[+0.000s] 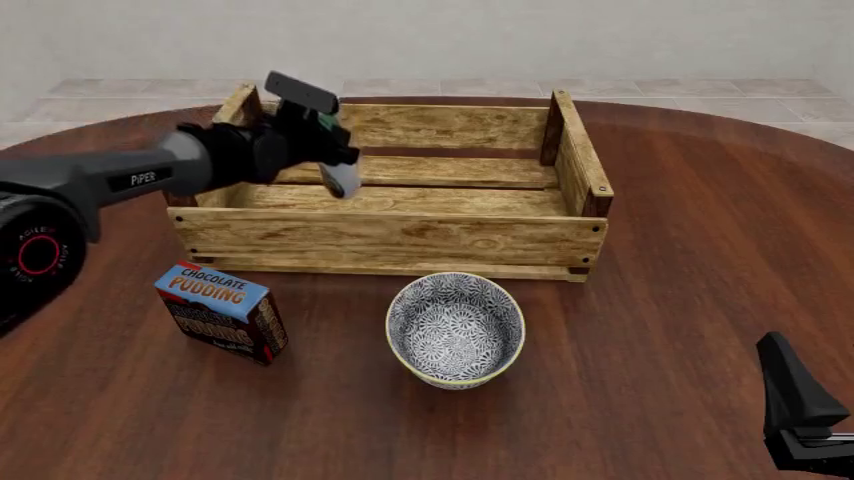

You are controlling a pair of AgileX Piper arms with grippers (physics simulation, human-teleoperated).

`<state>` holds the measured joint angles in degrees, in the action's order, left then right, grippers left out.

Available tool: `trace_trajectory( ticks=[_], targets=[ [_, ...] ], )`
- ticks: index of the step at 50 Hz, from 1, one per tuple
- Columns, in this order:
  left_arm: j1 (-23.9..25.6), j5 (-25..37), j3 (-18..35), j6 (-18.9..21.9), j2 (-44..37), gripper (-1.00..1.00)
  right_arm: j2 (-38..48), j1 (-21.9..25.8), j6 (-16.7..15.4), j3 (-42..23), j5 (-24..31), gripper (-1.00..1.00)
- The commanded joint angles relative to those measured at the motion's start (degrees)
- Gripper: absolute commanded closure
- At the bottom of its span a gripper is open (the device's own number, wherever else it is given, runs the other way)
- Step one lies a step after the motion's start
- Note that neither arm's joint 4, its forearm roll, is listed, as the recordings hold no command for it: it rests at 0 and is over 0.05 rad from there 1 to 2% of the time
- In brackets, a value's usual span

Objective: Pick up the salad dressing and put it in the tray.

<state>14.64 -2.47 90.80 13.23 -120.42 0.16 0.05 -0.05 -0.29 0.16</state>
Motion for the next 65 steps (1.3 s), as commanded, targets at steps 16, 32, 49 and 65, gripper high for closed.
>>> trace_trajectory(
  ticks=[16, 32, 49, 65],
  targets=[
    [-0.3, 0.2, 3.1, 0.7, -6.3, 1.00, 0.0, 0.0, 0.0, 0.0, 0.0, -1.00],
    [-1.2, 0.5, 6.1, 1.6, -10.8, 1.00, 0.0, 0.0, 0.0, 0.0, 0.0, -1.00],
    [-1.2, 0.8, 7.3, 1.9, -13.3, 1.00, 0.0, 0.0, 0.0, 0.0, 0.0, -1.00],
    [-1.5, 0.3, 5.9, 2.3, -11.7, -1.00, 0.0, 0.0, 0.0, 0.0, 0.0, -1.00]
  ],
)
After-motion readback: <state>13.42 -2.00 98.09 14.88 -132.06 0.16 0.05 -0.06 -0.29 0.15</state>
